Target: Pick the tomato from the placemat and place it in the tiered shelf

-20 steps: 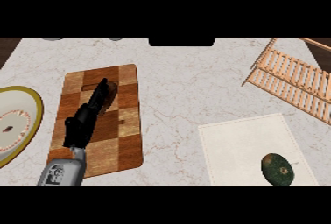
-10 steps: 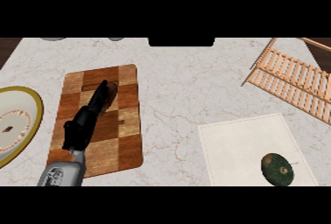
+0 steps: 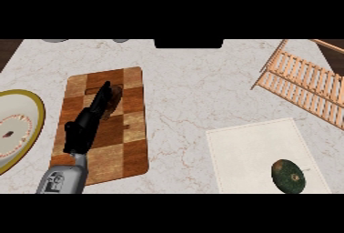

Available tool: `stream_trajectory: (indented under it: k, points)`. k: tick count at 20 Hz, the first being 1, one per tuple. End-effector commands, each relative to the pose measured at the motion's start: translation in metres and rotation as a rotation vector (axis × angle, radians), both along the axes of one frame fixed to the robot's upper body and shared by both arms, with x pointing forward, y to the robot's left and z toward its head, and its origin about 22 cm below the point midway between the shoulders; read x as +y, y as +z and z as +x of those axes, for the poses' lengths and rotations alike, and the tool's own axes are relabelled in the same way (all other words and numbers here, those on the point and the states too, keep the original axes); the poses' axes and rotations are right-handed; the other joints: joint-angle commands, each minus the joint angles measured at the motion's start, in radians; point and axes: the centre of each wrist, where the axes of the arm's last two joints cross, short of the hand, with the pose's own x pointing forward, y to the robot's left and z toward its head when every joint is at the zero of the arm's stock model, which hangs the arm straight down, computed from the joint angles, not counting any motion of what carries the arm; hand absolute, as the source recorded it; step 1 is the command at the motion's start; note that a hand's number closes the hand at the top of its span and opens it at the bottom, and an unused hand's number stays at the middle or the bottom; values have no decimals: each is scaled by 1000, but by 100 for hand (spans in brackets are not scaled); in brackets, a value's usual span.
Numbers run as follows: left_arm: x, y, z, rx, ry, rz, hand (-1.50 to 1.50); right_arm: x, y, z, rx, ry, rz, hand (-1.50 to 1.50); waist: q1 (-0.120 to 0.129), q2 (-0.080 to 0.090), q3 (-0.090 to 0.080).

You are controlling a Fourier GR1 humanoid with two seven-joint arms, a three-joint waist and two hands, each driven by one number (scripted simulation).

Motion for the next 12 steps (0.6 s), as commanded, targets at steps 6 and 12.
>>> stream_trajectory:
  k: [6,12]
  points:
    - [-1,-11,2,4,4,-1,0,-2,54,-50,-348,-11,40,-150,-10,-3,0]
    - [12,8,12,-8,39,18,0,-2,80,-112,-405,-158,125,-150,-25,-8,-1]
